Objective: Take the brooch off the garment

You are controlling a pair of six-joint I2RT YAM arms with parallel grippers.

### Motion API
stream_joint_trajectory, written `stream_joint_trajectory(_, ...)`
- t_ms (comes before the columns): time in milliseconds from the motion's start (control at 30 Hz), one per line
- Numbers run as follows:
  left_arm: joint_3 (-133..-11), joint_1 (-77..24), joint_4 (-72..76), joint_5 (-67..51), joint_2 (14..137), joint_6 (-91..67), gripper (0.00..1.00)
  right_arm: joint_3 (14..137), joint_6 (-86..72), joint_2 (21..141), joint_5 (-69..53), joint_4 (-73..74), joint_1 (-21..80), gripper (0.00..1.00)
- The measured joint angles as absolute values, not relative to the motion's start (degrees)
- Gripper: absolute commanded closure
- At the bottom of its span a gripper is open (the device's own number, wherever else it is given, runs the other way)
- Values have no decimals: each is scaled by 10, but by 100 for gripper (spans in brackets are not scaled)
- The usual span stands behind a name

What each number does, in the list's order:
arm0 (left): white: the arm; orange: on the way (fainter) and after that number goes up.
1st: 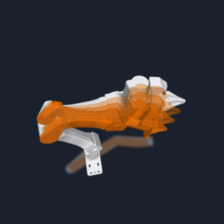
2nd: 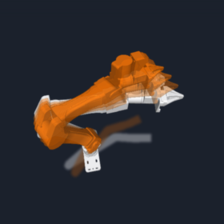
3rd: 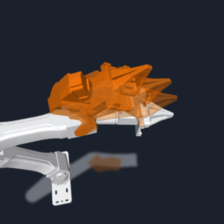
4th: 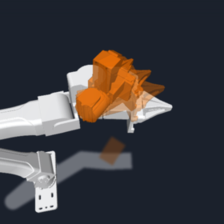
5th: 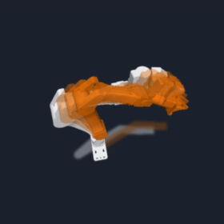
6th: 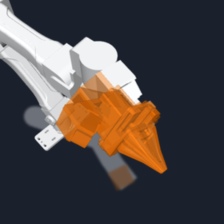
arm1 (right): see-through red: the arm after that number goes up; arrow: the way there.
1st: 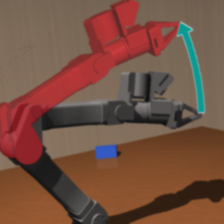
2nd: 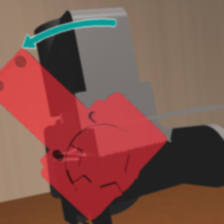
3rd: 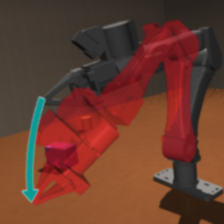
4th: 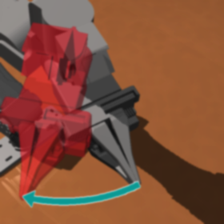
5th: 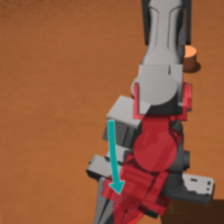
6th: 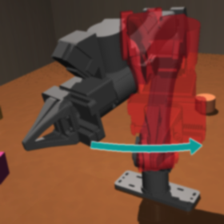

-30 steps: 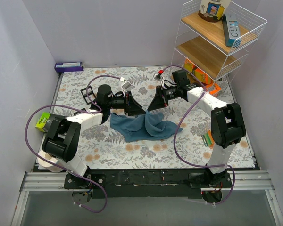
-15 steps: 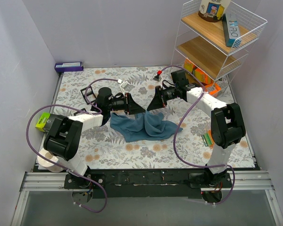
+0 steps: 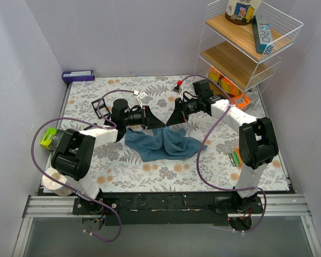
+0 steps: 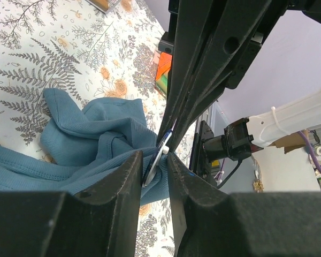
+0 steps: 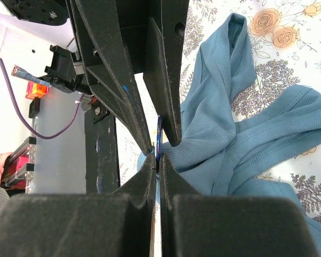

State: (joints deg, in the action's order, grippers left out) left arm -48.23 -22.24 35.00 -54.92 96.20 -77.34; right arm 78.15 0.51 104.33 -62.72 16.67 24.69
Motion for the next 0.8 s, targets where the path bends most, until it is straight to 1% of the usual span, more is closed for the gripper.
stream_joint_trajectory(367,-504,-222,284,-528,963,-774,85,782,1,1043,-602,161,252,99)
stream_joint_trajectory(500,-511,-222,269,-521,963,-776,92,781,-2,1038,-590,159,252,99)
stream_joint_trajectory(567,-514,-220,266,-519,963,-781,93,779,-5,1033,-584,156,252,99)
stream_joint_trajectory(667,-514,-217,272,-519,963,-801,91,771,-13,1023,-579,145,252,99)
stream_joint_trajectory(733,-513,-215,280,-520,963,-821,84,768,-17,1018,-575,137,252,99)
stream_joint_trajectory(800,-512,-211,290,-521,963,-838,82,765,-24,1014,-572,127,252,99)
